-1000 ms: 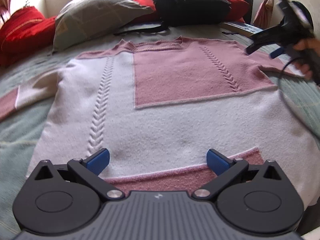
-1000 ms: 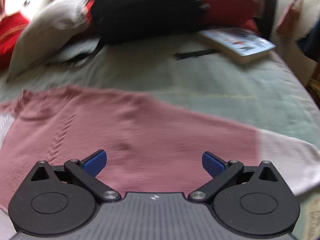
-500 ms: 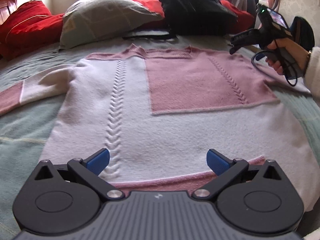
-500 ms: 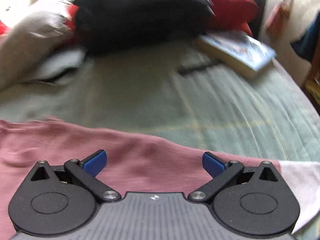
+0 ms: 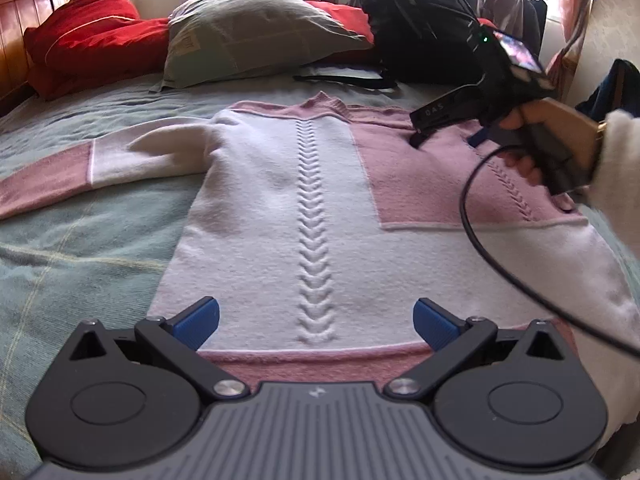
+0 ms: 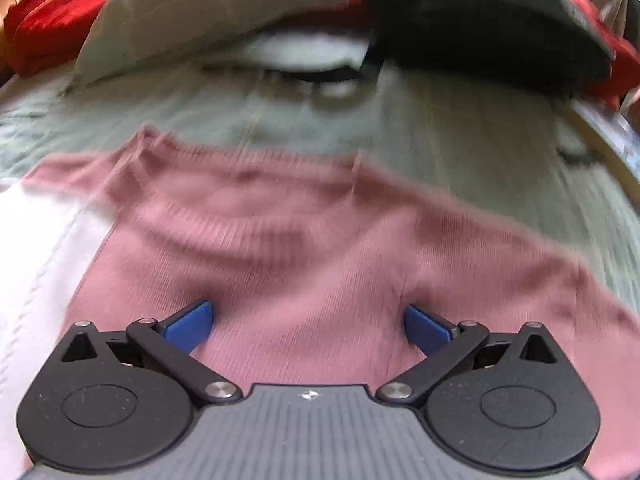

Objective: Fold clothes

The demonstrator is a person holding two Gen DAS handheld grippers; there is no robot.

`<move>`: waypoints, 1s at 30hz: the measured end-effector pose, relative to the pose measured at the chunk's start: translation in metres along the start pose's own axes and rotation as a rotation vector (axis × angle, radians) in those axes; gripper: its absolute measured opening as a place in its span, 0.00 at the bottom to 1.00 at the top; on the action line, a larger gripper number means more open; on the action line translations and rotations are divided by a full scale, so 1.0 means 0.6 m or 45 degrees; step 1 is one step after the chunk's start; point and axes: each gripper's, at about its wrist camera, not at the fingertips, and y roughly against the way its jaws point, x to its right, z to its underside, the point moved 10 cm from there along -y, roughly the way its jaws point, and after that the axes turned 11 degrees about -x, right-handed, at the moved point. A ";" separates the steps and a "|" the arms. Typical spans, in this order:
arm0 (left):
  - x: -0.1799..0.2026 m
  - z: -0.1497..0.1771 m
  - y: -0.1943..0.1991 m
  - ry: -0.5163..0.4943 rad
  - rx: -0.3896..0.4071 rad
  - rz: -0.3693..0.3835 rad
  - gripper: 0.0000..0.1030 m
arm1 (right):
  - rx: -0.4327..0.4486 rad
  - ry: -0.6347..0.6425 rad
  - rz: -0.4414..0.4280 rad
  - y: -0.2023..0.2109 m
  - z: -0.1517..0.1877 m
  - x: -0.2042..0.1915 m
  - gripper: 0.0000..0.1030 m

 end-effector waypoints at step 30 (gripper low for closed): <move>0.047 -0.331 -0.208 0.084 -0.116 0.316 0.99 | 0.148 0.172 -0.085 0.174 0.310 0.014 1.00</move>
